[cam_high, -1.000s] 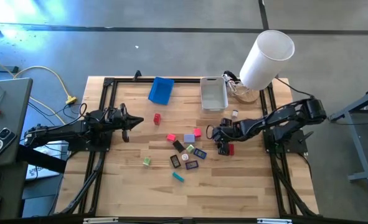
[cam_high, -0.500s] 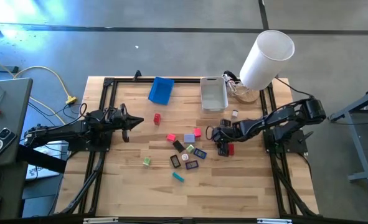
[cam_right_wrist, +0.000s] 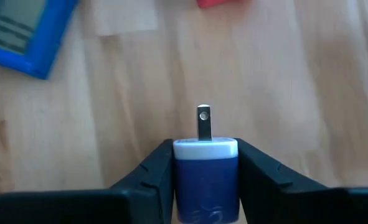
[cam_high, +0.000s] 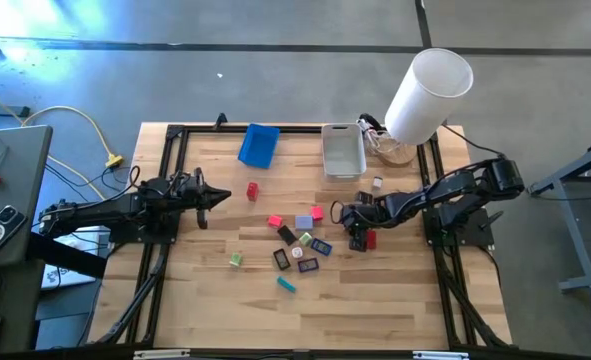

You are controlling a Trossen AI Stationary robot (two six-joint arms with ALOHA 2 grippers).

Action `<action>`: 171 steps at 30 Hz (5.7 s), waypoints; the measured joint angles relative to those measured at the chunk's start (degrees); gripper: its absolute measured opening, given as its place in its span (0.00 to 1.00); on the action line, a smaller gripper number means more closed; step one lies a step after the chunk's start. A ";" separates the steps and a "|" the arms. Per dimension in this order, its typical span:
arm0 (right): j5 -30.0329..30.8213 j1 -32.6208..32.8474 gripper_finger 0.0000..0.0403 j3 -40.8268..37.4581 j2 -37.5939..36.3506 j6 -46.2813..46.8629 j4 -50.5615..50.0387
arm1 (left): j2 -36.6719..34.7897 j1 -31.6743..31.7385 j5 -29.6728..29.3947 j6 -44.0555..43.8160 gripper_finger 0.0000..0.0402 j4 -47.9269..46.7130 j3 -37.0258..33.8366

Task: Pick & Place Office items
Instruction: Put the purple charger adapter into the white bin

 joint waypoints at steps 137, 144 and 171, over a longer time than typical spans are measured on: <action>0.72 -37.19 0.35 53.83 31.73 -1.82 -30.83 | -0.01 -0.01 0.46 -3.08 0.00 -0.01 0.01; 0.98 -37.42 0.35 53.83 31.78 -1.57 -31.18 | 0.01 -0.02 0.46 -3.27 0.00 -0.02 -0.01; -0.93 -38.68 0.35 49.18 31.93 -1.45 -28.25 | 0.00 -0.02 0.57 -4.31 0.00 -0.02 0.00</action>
